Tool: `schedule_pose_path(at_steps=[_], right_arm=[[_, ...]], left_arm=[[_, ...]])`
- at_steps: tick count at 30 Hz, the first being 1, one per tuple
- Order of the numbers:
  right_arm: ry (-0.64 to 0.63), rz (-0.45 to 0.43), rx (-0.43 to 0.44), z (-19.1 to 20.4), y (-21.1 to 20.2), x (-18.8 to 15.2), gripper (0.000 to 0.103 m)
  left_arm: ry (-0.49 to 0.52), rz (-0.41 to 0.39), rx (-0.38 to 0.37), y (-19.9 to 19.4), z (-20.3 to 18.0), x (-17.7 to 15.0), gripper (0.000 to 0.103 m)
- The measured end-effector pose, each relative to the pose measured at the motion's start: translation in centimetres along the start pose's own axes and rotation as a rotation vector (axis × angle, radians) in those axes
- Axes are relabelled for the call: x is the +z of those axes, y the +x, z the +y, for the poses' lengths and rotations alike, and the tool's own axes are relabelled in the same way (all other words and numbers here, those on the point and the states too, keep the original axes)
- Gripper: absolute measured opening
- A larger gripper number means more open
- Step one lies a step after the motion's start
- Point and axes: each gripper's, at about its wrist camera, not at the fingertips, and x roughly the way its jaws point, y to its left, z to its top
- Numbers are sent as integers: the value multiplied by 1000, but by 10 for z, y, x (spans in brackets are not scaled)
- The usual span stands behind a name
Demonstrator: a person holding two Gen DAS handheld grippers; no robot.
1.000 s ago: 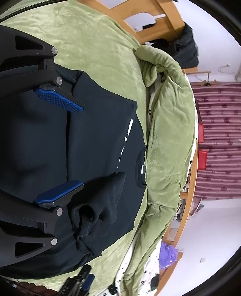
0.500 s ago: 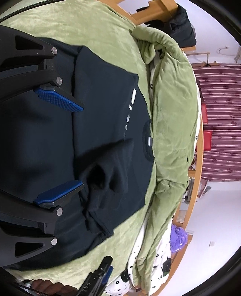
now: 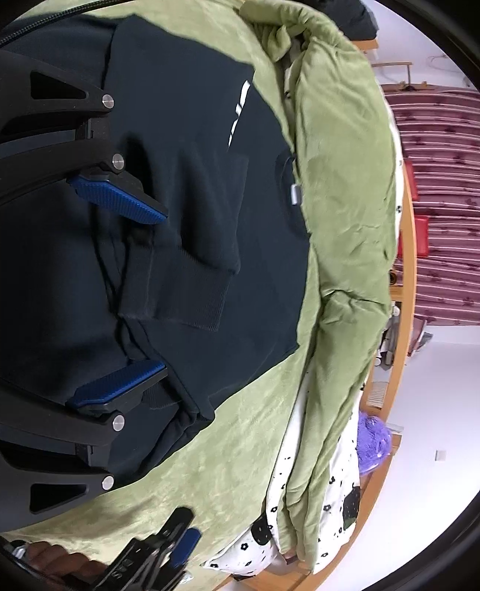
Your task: Fold small clothes
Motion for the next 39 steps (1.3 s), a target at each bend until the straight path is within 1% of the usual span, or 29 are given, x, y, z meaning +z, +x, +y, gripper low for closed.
schedule_pose_path(at_steps=[1, 3, 4, 5, 7, 12, 14, 15, 16, 17, 20, 23, 26, 30, 32, 33, 34, 35, 37, 39], right_arm=[[3, 6, -9, -5, 3, -2, 58], [15, 22, -18, -16, 9, -5, 58], [22, 29, -21, -20, 11, -7, 58], [29, 34, -21, -23, 13, -8, 58], [42, 49, -24, -29, 18, -9, 58], [47, 61, -29, -29, 25, -7, 58], [42, 61, -26, -25, 25, -5, 58], [38, 60, -24, -22, 25, -4, 58], [31, 58, -21, -18, 24, -2, 58], [25, 56, -20, -14, 23, -1, 58], [7, 47, -15, -3, 19, 2, 58], [-8, 37, -12, 7, 15, 4, 58], [-22, 37, -17, 17, 14, 6, 58], [-47, 34, -24, 30, 13, 8, 58], [-61, 29, -25, 40, 11, 11, 58], [-66, 27, -23, 43, 10, 12, 58], [-72, 26, -20, 48, 10, 13, 58], [-79, 25, -18, 53, 10, 14, 58], [-98, 27, -17, 64, 10, 15, 58], [-119, 26, -19, 74, 11, 15, 58]], left_arm=[[-5, 7, -1, 7, -1, 1, 74], [-12, 23, 11, 22, -4, 1, 68], [-16, 40, 16, 32, -5, 0, 63], [-19, 58, 19, 39, -6, 0, 61], [-27, 84, 33, 53, -5, -3, 61], [-40, 88, 41, 65, -2, -4, 61], [-36, 94, 52, 65, -1, -3, 48], [-23, 96, 41, 64, 0, -2, 36], [-17, 97, 9, 63, 0, 0, 18], [-19, 95, -27, 58, 2, 1, 14], [-27, 46, 3, 38, 11, 6, 11], [-41, 0, 29, 16, 30, 16, 10], [-83, -42, 84, -7, 65, 25, 10], [-160, -54, 164, -31, 126, 28, 10], [-198, -42, 191, -38, 158, 24, 10], [-214, -26, 198, -38, 171, 21, 10], [-226, -6, 207, -38, 184, 17, 13], [-234, 10, 224, -37, 193, 14, 13], [-257, 45, 265, -36, 216, 4, 19], [-292, 67, 261, -36, 235, -8, 26]])
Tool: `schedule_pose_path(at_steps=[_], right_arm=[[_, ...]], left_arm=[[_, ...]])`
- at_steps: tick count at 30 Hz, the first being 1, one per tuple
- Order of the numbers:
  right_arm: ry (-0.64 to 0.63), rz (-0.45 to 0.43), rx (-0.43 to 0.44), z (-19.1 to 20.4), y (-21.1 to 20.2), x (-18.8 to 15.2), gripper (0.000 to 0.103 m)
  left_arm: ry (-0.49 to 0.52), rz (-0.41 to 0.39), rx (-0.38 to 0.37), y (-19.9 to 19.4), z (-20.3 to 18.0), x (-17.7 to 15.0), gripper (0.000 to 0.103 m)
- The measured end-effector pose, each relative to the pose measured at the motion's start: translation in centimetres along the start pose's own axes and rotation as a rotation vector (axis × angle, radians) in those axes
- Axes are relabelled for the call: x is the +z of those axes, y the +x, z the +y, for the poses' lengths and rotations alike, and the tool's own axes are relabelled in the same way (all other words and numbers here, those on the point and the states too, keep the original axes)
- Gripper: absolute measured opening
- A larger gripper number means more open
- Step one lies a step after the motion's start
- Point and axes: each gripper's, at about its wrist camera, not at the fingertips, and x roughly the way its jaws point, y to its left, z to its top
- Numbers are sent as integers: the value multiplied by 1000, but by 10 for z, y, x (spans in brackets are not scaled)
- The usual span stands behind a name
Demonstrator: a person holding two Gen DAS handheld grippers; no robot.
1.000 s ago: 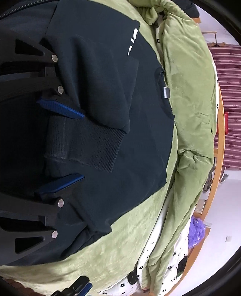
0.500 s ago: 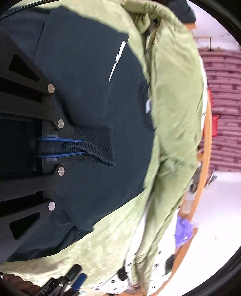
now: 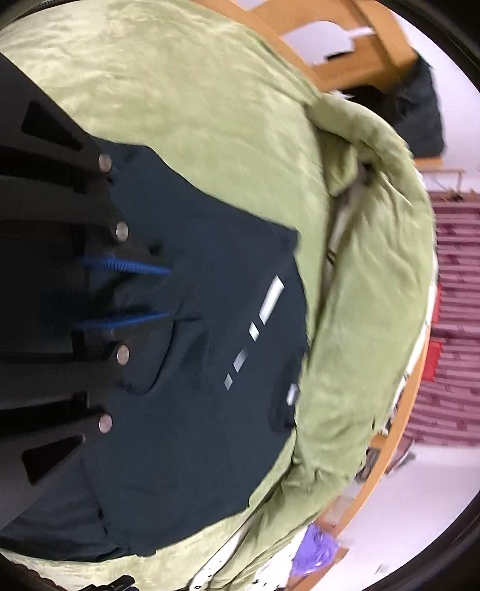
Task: Fold small clothes
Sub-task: 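Release and regrasp the cuff with the left gripper to reposition it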
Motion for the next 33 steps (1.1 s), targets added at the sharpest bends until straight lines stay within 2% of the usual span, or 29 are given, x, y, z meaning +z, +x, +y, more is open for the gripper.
schedule_pose_path(at_steps=[4, 8, 14, 22, 24, 26, 27, 30, 33], right_arm=[[-36, -8, -13, 18, 2, 2, 58], [-48, -10, -19, 30, 6, 4, 58], [-61, -3, -41, 36, 13, 2, 58], [-53, 20, -53, 33, 24, -2, 58], [-54, 21, -50, 33, 25, -3, 58], [-59, 22, -53, 34, 26, -3, 58], [-60, 23, -53, 33, 26, -3, 58], [-60, 25, -58, 33, 27, -3, 58], [-52, 24, -64, 32, 29, -2, 58]], left_arm=[[-58, 24, -42, 8, 32, -12, 49], [-80, 31, -105, 15, 47, -20, 50], [-98, 74, -206, 32, 43, -27, 50], [-109, 125, -221, 62, 35, -36, 49], [-109, 119, -228, 63, 33, -35, 38], [-92, 114, -228, 62, 29, -32, 12], [-77, 103, -205, 60, 29, -31, 7], [2, 30, -152, 46, 25, -23, 6], [20, -26, -150, 31, 31, -9, 6]])
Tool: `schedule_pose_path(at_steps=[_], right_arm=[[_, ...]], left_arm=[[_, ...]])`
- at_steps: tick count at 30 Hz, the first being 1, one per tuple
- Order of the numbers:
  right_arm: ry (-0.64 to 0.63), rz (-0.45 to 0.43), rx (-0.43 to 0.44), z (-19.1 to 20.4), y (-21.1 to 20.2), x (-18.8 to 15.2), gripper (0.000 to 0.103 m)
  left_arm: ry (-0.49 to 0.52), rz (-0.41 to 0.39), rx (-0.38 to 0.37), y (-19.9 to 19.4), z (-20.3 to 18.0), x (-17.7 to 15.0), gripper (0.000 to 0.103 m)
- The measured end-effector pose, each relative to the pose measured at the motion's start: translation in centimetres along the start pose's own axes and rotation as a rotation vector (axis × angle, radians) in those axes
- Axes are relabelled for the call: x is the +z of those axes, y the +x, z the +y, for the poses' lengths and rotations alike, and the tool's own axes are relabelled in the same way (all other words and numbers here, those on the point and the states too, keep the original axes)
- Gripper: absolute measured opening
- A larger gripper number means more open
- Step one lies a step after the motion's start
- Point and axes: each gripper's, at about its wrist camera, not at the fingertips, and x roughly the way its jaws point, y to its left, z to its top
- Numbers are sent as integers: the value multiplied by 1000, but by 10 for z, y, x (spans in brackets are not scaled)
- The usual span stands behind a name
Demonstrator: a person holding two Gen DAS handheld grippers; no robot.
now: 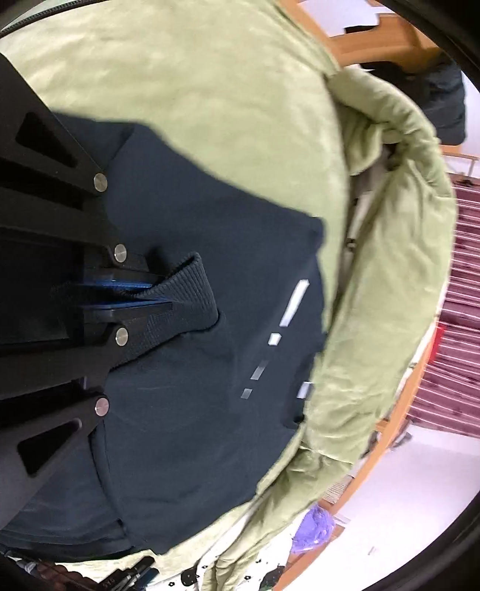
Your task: Fold small clothes
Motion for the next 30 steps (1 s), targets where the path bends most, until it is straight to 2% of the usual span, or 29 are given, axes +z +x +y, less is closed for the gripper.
schedule_pose_path(at_steps=[5, 8, 12, 15, 18, 21, 24, 26, 30], right_arm=[[5, 3, -22, -2, 7, 2, 58], [1, 16, -38, -3, 14, 1, 58], [-22, 58, -98, -6, 27, -1, 58], [-12, 80, -119, -16, 31, -2, 58], [21, 89, -128, -33, 31, 0, 58], [46, 120, -98, -44, 36, 0, 57], [53, 153, -45, -43, 45, -4, 57], [45, 172, -14, -38, 52, -7, 57], [30, 183, -19, -31, 67, -5, 53]], left_arm=[[30, -52, 62, -5, 11, 25, 6], [26, 0, 62, 13, 19, 33, 7], [26, 67, 77, 33, 28, 22, 9], [39, 71, 85, 36, 29, 18, 12], [9, 74, 83, 34, 31, 19, 15], [-10, 75, 92, 30, 32, 17, 24], [-11, 70, 105, 24, 31, 12, 38], [-15, 57, 109, 18, 32, 9, 57], [-28, 31, 107, 6, 32, 2, 61]])
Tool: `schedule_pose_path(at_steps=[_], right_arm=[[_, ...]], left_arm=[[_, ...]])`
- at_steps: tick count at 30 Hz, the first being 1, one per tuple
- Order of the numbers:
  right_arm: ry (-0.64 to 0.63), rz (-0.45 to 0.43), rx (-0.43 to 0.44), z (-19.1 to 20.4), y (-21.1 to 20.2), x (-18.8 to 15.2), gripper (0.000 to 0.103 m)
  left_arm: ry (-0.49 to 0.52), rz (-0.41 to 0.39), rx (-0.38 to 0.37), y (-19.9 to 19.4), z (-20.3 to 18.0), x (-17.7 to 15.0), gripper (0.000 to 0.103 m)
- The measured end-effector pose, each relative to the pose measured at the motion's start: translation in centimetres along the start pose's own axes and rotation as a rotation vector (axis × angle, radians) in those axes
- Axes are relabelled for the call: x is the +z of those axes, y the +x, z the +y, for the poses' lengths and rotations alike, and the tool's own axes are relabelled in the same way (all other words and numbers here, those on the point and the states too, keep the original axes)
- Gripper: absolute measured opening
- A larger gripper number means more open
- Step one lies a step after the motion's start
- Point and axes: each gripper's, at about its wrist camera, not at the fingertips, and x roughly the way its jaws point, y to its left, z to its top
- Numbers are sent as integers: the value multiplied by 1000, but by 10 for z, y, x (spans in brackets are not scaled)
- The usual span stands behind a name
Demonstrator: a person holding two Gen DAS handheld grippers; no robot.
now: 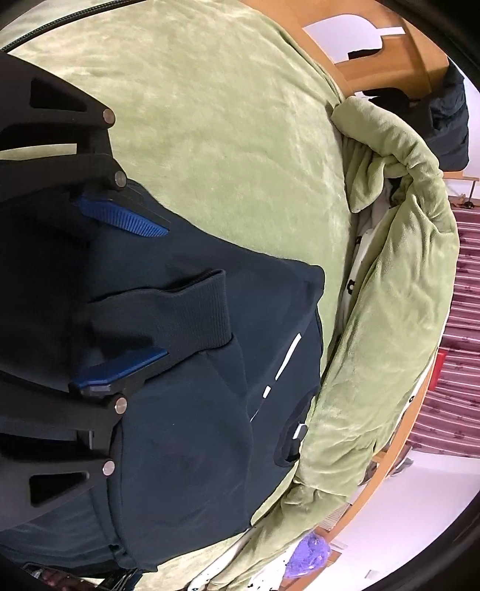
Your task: Fold small clothes
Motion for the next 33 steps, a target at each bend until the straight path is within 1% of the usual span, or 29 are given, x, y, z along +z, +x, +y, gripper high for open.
schedule_pose_path(at_steps=[2, 4, 6, 8, 9, 12, 14, 17, 19, 20, 23, 25, 27, 29, 31, 32, 33], right_arm=[[22, -1, 4, -2, 6, 3, 49], [56, -8, -6, -7, 7, 4, 48], [97, -20, -28, -17, 5, 5, 48], [124, 10, -84, -24, 9, 3, 48], [126, 20, -108, -24, 12, 2, 48], [106, 22, -135, -20, 12, 2, 47], [99, 5, -114, -21, 3, 3, 48], [134, -34, -37, -30, -13, 3, 48], [160, -67, 4, -34, -22, 4, 48], [158, -83, 17, -34, -25, 6, 48], [113, -129, 2, -24, -28, 7, 48], [89, -139, -6, -17, -26, 7, 48], [78, -123, -15, -15, -22, 8, 48], [70, -82, -49, -13, -15, 7, 48], [66, -22, -93, -14, -4, 4, 48], [76, 5, -94, -17, 1, 2, 51], [87, 15, -89, -20, 3, 0, 52]], left_arm=[[0, 4, -2, 0, -1, -2, 61], [11, 7, 3, 2, -3, -4, 61], [23, 11, 4, 2, -5, -6, 61], [32, 11, 8, 2, -6, -8, 61], [33, 13, 8, 2, -6, -9, 61], [29, 13, 3, 0, -6, -9, 61], [30, 7, -9, -2, -6, -9, 61], [40, 12, -15, 0, -7, -10, 61], [51, 26, -6, 5, -8, -12, 61], [62, 35, 13, 9, -9, -14, 61], [96, 37, 39, 14, -12, -18, 62], [120, 30, 56, 14, -15, -19, 62], [129, 27, 63, 13, -16, -20, 63], [128, 25, 62, 14, -16, -21, 64], [127, 25, 62, 14, -16, -20, 65], [126, 24, 61, 14, -16, -20, 65], [122, 24, 60, 13, -16, -20, 65]])
